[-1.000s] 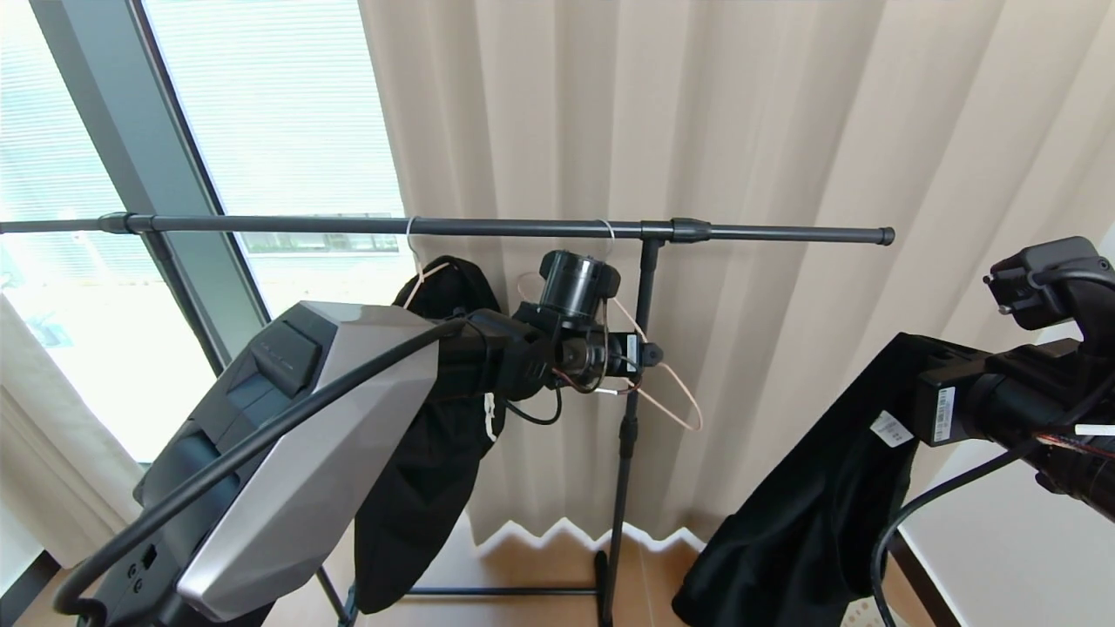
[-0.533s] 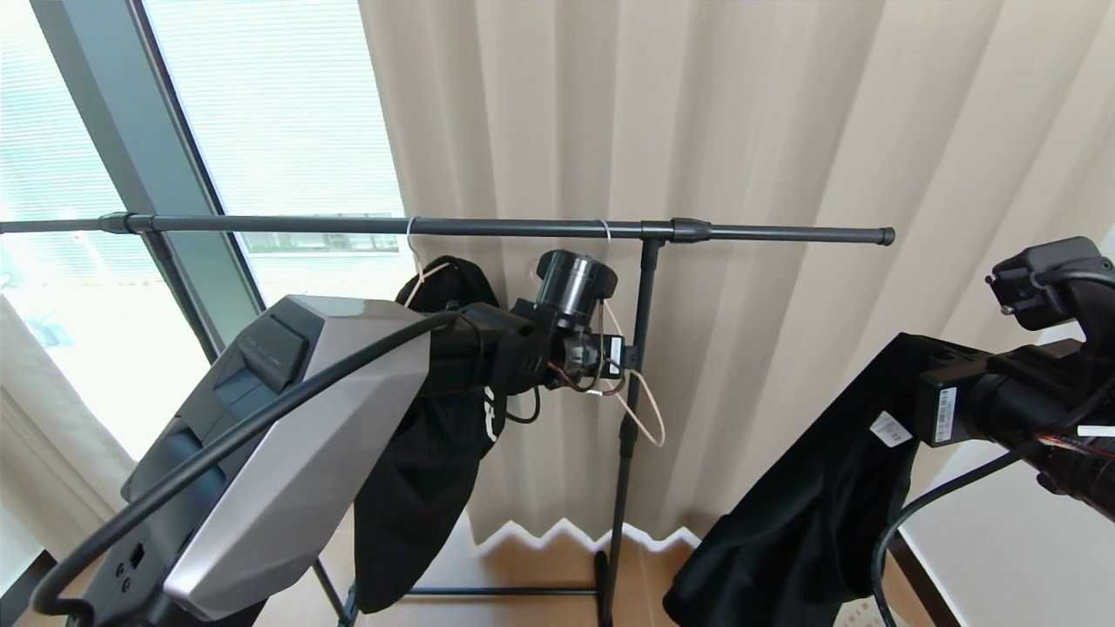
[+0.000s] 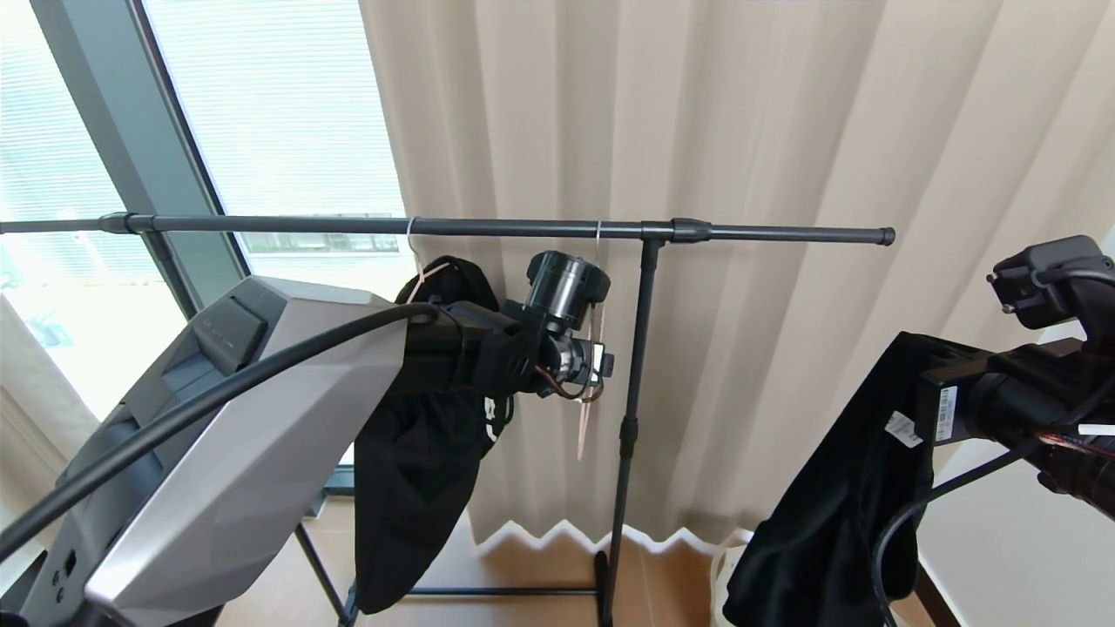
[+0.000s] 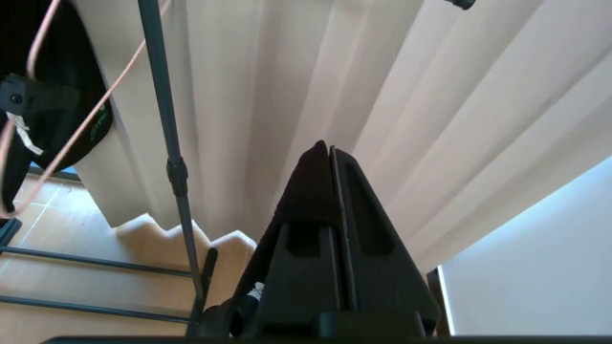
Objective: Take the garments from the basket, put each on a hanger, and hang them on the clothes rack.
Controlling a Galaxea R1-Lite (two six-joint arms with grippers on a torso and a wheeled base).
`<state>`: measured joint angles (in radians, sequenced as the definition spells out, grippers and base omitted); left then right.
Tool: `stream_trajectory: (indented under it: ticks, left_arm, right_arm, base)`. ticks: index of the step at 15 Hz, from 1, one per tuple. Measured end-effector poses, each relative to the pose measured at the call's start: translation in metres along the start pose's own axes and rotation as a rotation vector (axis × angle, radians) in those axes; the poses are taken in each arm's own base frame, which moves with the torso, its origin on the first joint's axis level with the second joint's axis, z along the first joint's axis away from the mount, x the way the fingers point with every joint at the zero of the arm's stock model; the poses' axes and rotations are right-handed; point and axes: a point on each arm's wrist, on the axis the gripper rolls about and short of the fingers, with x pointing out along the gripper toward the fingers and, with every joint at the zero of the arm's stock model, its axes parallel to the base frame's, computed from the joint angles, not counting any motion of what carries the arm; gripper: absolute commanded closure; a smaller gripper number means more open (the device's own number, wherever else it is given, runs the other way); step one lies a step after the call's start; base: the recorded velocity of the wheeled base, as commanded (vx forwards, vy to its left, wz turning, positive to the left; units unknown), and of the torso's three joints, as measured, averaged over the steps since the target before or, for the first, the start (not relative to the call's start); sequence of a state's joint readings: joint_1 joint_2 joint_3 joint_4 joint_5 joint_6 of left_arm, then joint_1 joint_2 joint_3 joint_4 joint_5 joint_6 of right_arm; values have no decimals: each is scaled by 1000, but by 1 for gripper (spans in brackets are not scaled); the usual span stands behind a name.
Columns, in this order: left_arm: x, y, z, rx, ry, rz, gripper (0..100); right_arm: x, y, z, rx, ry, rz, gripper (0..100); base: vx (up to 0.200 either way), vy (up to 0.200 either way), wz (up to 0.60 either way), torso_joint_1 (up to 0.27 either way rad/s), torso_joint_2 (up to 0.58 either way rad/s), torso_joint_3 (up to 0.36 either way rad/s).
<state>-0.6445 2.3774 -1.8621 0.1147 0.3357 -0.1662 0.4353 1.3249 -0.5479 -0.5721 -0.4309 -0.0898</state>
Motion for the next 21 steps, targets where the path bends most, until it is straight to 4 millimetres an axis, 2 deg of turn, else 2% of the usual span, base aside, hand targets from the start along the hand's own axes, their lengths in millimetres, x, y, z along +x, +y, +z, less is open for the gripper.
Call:
stream_trajectory:
  ticks: [3,8,9,15,21]
  left_arm:
    - [0,-2,1,2,-9,-2,0]
    - [11,-5,-2,-7,-12,-5,0]
    - [13,-5,-2,-12,-27,-10,100]
    - [19,-5,-5,-22,-43,-10,100]
    - [3,7,5,-41,-58,-2,100]
  right_arm:
    - [0,0,0,2,-1,0,100]
    - [-3,-1,-1,7,-3,0,100]
    - [-3,-1,-1,7,-4,0,100]
    - [-4,-2,-1,8,-5,0,100]
    - [-4,-2,0,8,-7,-1,100]
  base:
    - [0,0,0,0,0,0]
    - [0,0,0,0,0,0]
    - [0,0,0,0,0,0]
    - [0,0,0,0,0,0]
    - [0,0,0,0,0,0]
